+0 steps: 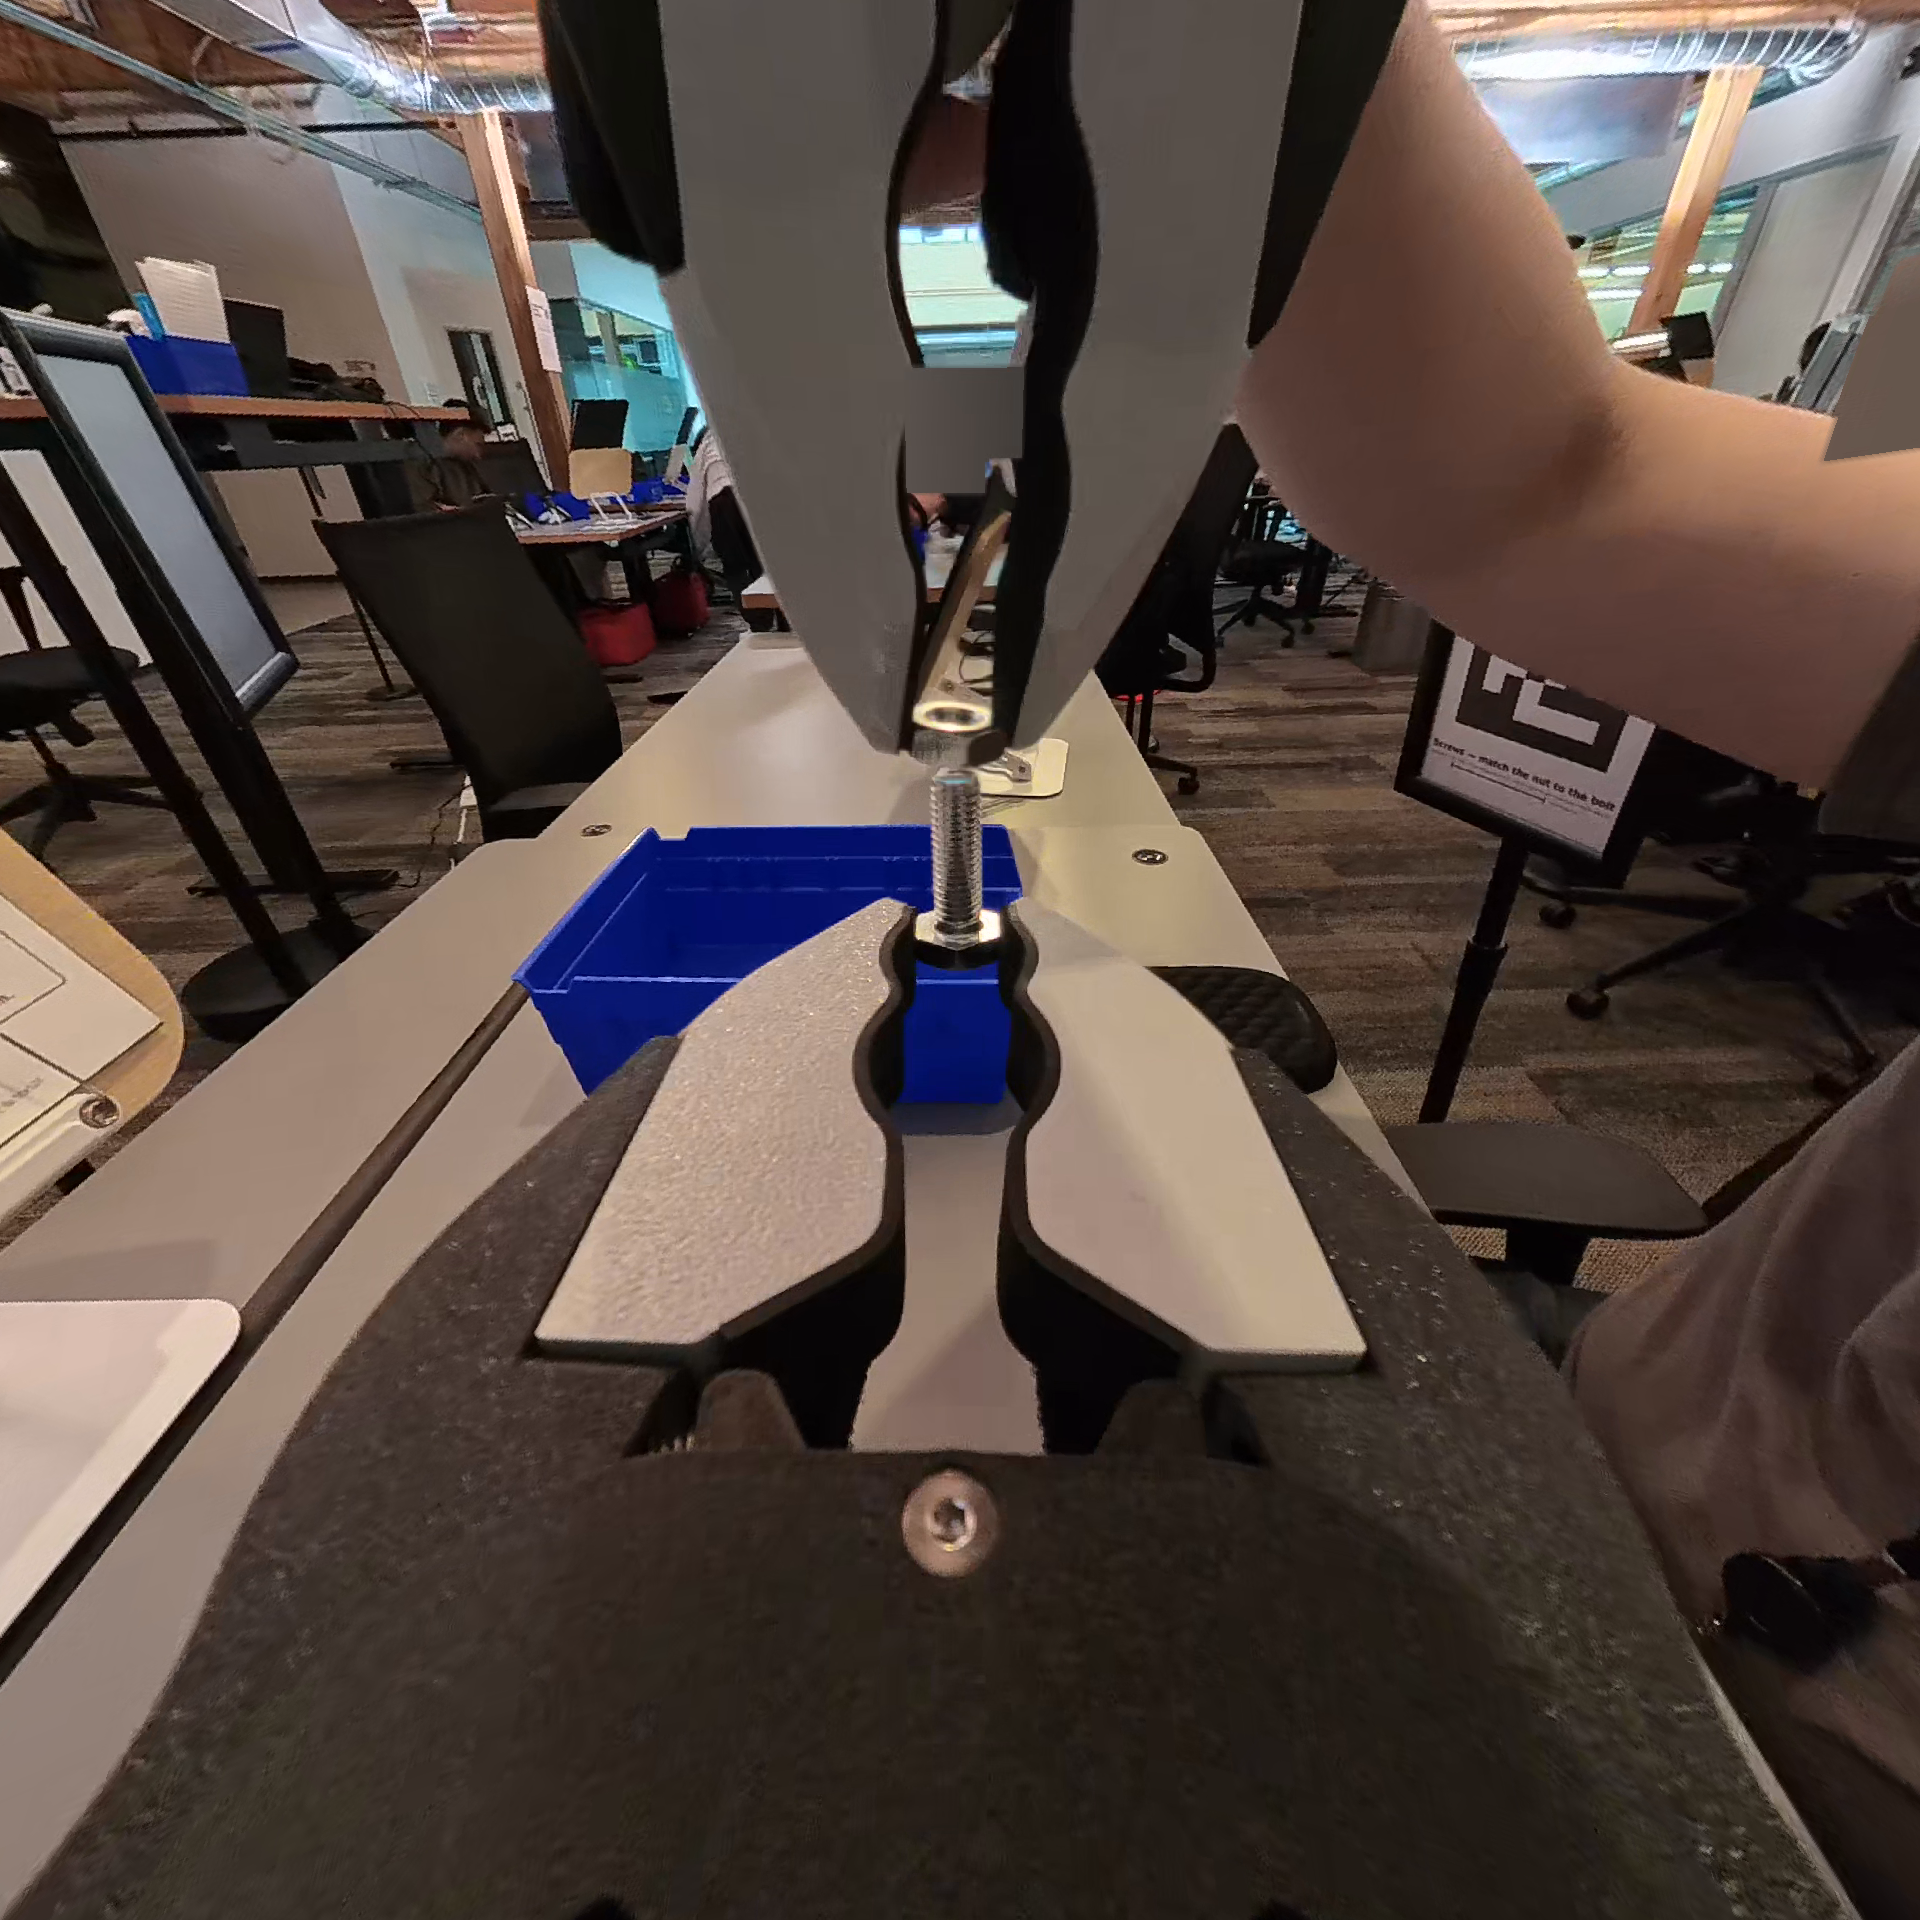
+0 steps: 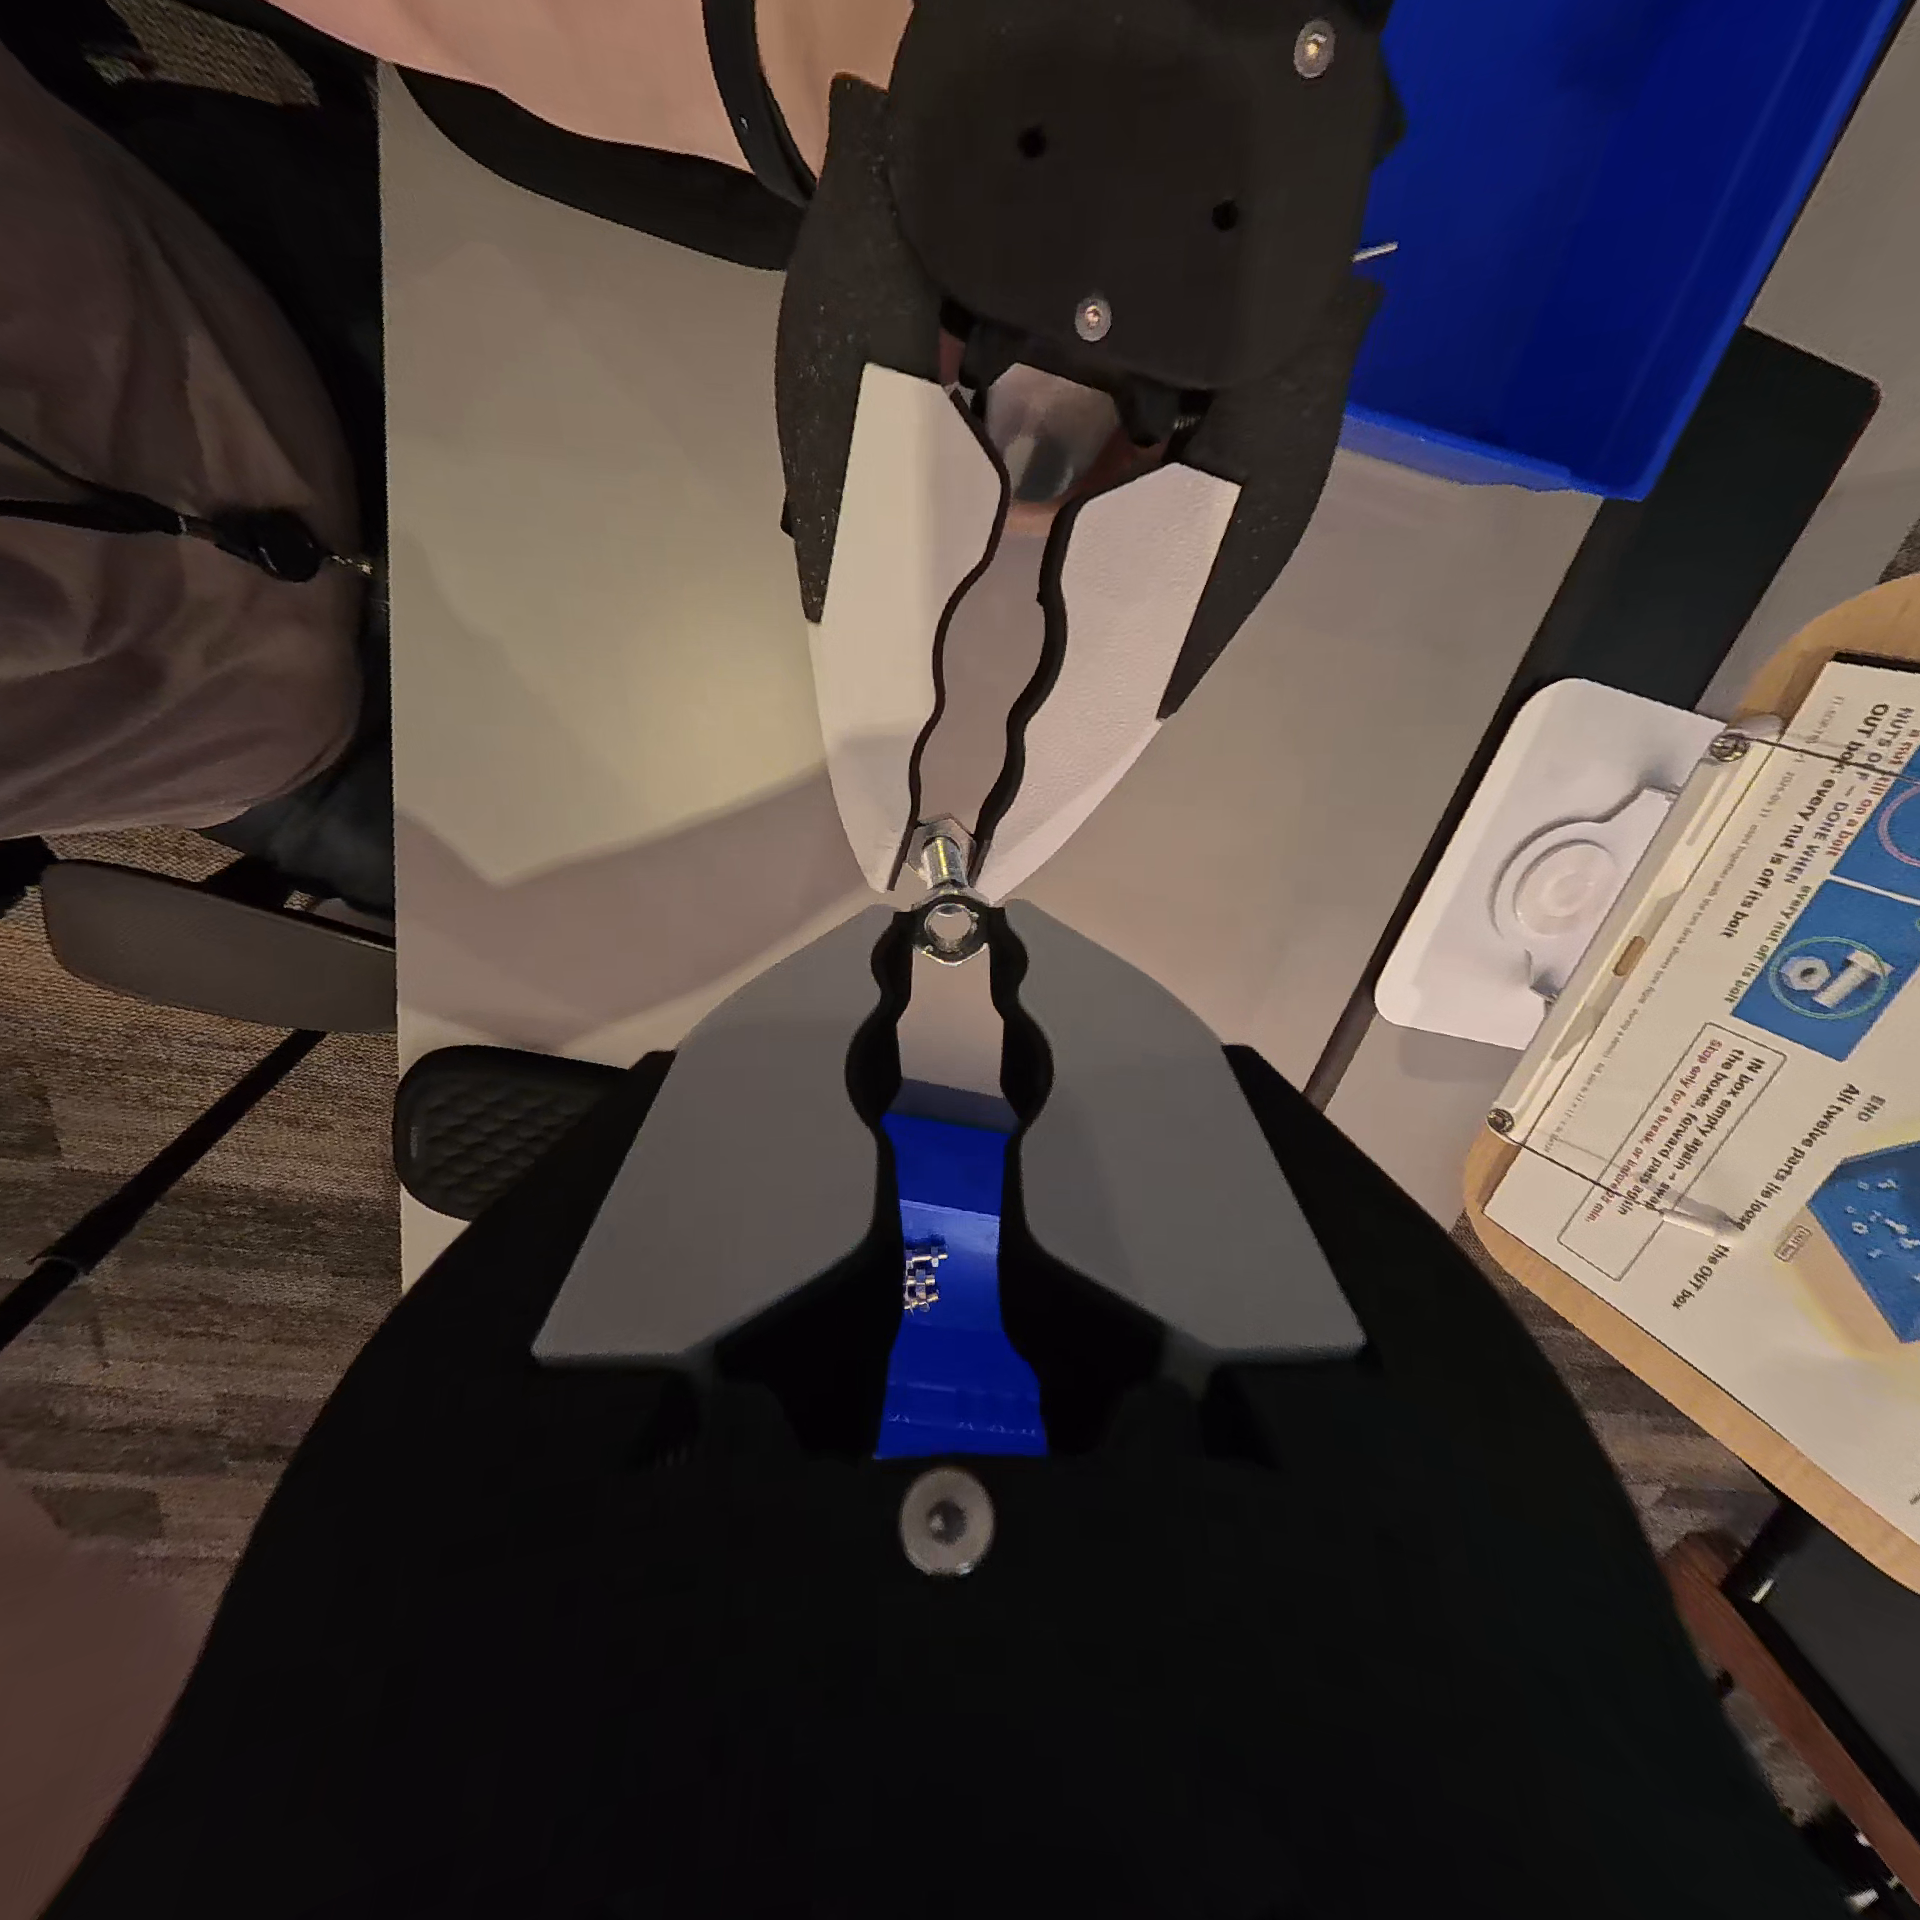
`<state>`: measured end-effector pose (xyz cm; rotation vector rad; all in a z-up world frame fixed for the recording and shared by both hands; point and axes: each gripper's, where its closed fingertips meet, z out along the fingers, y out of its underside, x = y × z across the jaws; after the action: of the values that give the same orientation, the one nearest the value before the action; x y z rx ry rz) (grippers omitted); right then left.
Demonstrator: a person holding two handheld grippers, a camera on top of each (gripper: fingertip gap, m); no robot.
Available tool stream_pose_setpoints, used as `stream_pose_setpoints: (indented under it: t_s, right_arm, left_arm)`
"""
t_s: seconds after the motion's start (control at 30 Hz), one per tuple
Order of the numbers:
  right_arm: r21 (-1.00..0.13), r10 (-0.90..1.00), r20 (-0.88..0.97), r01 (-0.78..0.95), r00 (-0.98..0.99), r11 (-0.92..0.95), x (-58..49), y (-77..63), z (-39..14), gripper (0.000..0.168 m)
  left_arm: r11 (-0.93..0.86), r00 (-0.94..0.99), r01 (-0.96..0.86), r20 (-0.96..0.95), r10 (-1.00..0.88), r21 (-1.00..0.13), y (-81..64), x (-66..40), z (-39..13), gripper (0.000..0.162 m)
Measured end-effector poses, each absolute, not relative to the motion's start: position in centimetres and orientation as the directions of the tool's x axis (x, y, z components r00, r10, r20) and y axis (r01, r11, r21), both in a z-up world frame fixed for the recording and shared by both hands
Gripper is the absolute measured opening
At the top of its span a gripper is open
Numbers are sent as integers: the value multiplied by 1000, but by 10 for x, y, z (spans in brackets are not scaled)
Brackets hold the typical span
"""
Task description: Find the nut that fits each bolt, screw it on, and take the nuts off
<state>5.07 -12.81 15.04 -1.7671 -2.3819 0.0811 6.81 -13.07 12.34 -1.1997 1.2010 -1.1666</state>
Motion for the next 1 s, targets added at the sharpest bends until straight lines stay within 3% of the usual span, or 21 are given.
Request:
stream_pose_setpoints:
  t_s: [0.5,1.0]
  right_arm:
    - [-134,942,46,933,-332,335,51,-145,147,16]
    - [-210,980,-11,958,198,-196,47,-108,140,16]
  left_arm:
    - [62,-47,4,-62,-997,-998,-147,71,126,14]
    - [35,240,-94,-57,-969,-995,-106,66,117,14]
